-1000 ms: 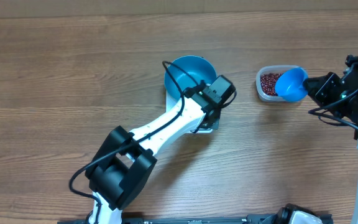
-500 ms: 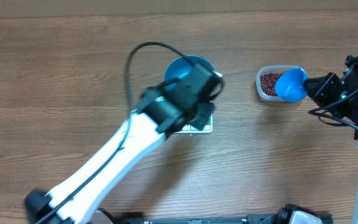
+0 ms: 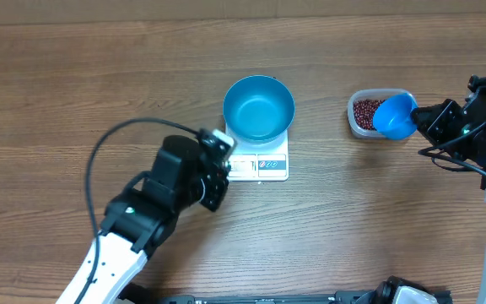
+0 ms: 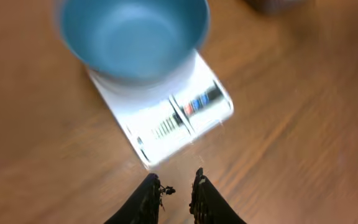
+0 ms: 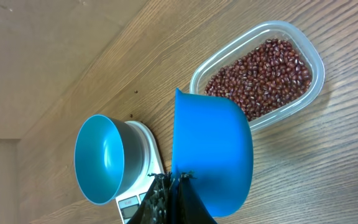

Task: Scoop item into bowl and weigh 150g on scale
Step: 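Move the left gripper down in front of the scale display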

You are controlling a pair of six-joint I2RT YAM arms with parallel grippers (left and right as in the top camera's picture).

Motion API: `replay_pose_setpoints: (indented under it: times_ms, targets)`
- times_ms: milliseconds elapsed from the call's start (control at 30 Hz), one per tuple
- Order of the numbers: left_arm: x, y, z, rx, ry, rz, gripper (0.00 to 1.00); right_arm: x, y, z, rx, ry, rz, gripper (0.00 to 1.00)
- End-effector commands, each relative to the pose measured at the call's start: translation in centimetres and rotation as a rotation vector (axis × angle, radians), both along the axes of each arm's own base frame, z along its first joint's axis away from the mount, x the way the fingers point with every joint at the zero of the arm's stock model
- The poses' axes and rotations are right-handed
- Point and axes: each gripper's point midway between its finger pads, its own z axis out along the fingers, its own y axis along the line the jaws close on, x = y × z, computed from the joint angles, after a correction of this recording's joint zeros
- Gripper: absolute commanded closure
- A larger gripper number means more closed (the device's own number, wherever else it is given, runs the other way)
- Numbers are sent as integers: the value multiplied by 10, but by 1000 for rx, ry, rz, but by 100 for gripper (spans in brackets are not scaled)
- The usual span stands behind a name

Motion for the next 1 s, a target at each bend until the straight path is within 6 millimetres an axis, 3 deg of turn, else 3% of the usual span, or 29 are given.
replay_pose_setpoints:
  times_ms: [0,100,200,300,333,367,400,467,967]
  targets:
    - [-14,-10,-38,10,68,-123,82,2,-5,13,-33,-36,-10,96]
    - [-12,-11,-53,30,92,-132,81,2,-5,14,-36,-41,-8,96]
    - [-5,-14,-52,32,64,-138,77,2,-5,14,-45,-45,1,96]
    - [10,3,-54,117,14,-55,76,2,-5,14,-47,-46,3,96]
    - [12,7,-55,131,11,-27,69,2,-5,14,-47,-46,3,96]
    - [13,9,-55,133,12,-12,53,3,-5,14,-47,-47,3,96]
    - [13,9,-55,131,13,-12,22,2,-5,14,-47,-46,3,96]
    - [13,9,-55,131,13,-12,0,2,-5,14,-47,-46,4,96]
    - [13,10,-56,139,12,-7,0,2,-5,13,-49,-43,6,96]
